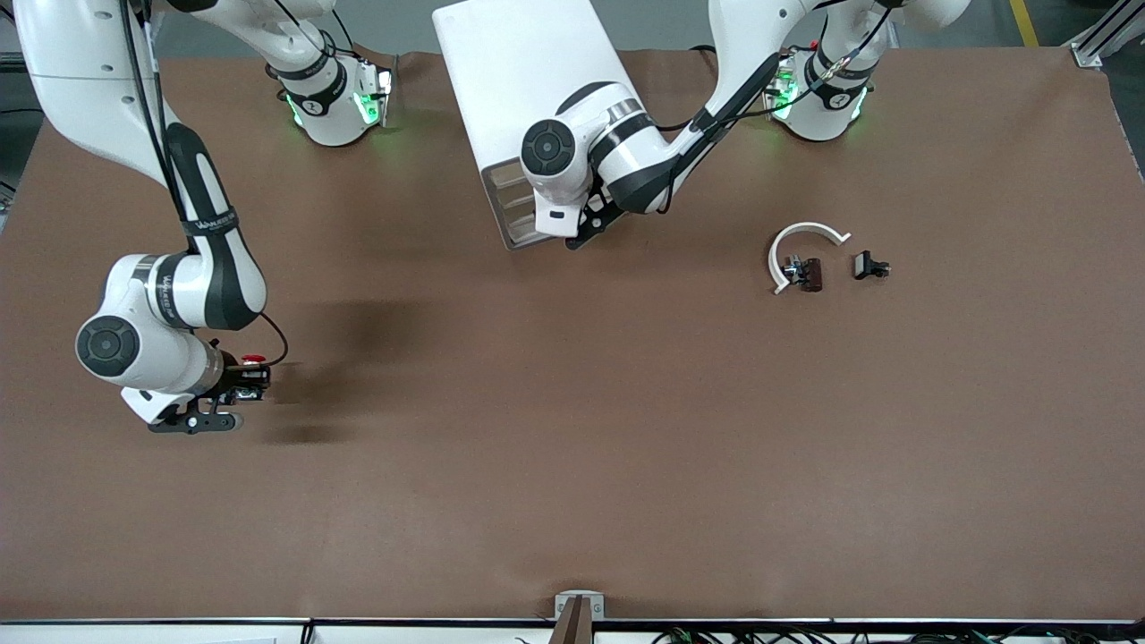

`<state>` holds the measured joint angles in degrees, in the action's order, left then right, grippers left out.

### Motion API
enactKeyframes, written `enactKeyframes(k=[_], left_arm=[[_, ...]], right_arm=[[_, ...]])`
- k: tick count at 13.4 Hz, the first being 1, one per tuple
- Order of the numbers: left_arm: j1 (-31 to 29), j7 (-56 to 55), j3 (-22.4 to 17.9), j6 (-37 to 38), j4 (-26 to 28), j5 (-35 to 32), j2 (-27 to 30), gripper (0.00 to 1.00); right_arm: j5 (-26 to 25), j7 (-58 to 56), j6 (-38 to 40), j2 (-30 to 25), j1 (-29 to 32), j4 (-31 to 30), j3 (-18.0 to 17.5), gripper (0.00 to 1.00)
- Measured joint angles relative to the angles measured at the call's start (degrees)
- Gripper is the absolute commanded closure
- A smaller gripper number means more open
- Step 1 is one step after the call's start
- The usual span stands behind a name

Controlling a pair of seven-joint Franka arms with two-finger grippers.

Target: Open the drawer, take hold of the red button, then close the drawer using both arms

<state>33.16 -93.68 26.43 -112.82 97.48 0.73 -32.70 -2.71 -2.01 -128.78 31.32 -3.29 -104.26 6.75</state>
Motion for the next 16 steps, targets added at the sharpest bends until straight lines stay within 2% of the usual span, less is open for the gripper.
enactKeyframes(k=[2, 5, 9, 10, 11, 12, 16], left_arm=[[-1.1, -0.2, -0.6, 0.0, -0.7, 0.0, 0.0, 0.0], [-7.0, -0.1, -1.4, 0.0, -3.9, -1.7, 0.2, 0.0], [-16.0, 0.4, -1.5, 6.9, -9.6, -9.6, 1.2, 0.0], [-17.4, 0.4, -1.5, 8.8, -10.6, -12.0, 1.8, 0.0], [-19.1, 0.4, -1.5, 9.9, -11.2, -13.7, 2.8, 0.0], [-21.2, 0.8, -1.5, 10.4, -11.6, -14.5, 3.9, 0.0], [-31.5, 11.6, -1.4, 10.9, -12.3, -14.7, 9.0, 0.0]], right_arm=[[1.3, 0.0, -1.9, 1.2, 0.1, -0.5, -0.1, 0.77], [1.6, 0.0, -6.2, 2.5, 0.1, -1.9, -0.2, 0.77], [1.7, 0.0, -6.7, 3.1, 0.1, -2.1, -0.3, 0.72], [1.7, 0.0, -6.7, 3.1, 0.1, -2.1, -0.3, 0.54], [1.7, 0.1, -6.7, 3.1, 0.1, -2.1, -0.3, 0.16], [1.7, 0.2, -6.7, 3.1, 0.1, -2.1, -0.3, 0.0], [1.7, 0.3, -6.6, 3.0, 0.1, -2.1, -0.3, 0.0]])
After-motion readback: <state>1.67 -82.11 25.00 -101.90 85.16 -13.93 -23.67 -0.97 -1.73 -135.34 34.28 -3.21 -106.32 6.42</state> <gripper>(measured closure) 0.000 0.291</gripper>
